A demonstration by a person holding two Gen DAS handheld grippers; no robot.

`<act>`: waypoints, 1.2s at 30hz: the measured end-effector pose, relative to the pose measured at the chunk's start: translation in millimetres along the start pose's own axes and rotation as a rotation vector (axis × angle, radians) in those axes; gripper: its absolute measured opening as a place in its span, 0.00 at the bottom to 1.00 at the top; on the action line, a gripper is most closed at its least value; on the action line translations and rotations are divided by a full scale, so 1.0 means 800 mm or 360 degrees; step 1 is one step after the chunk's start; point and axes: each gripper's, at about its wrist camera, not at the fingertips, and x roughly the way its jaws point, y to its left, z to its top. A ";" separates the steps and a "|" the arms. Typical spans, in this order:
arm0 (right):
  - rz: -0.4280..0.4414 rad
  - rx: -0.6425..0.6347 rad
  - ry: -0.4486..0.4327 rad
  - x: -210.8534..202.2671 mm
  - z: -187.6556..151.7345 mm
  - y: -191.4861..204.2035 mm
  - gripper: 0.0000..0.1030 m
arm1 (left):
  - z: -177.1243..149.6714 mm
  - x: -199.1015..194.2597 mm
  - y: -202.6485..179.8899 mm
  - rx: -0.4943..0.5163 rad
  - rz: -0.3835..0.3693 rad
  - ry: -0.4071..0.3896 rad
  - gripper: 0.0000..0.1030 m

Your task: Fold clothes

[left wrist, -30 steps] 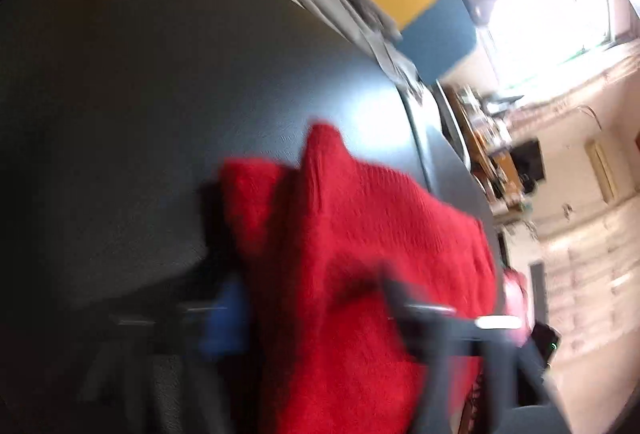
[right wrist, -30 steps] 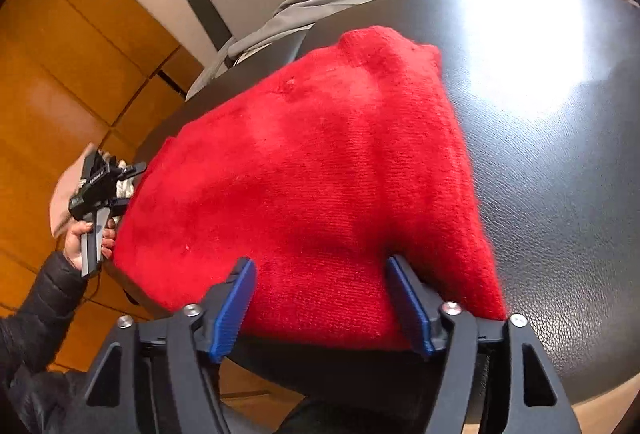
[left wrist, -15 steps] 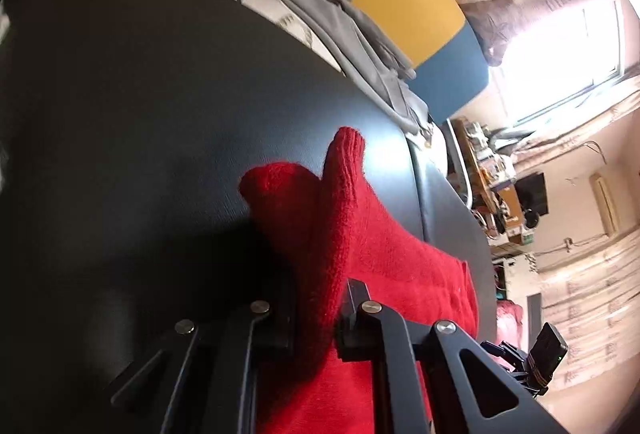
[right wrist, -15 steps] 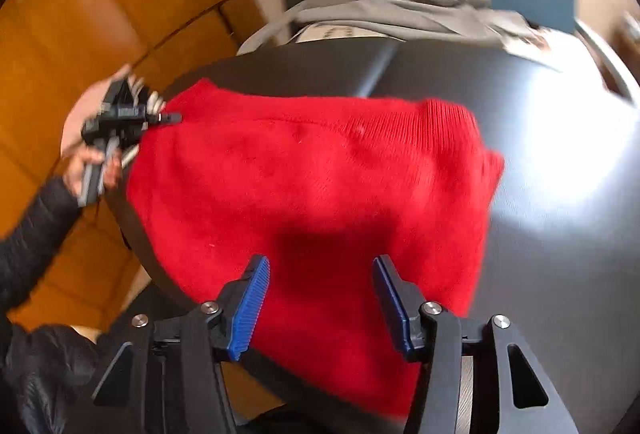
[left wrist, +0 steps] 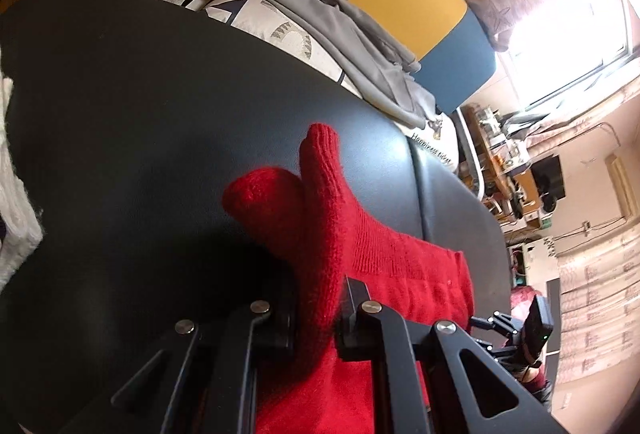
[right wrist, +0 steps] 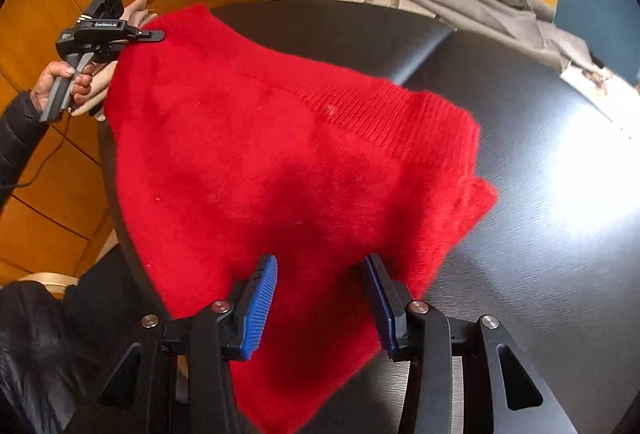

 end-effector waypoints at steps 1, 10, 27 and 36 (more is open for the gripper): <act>-0.0018 -0.0010 0.0004 0.000 -0.001 -0.002 0.44 | 0.000 0.001 -0.002 -0.0002 0.0011 0.0001 0.11; -0.0082 -0.0044 0.0074 0.026 -0.008 -0.005 0.45 | -0.002 -0.006 -0.033 0.0018 0.0032 -0.0030 0.11; -0.0075 -0.0010 0.0037 0.021 -0.028 -0.019 0.45 | -0.032 -0.016 -0.186 -0.0023 -0.0364 -0.0089 0.11; -0.0052 0.0024 -0.0033 0.014 -0.046 -0.029 0.45 | -0.068 0.059 -0.288 -0.0142 -0.0478 -0.0014 0.11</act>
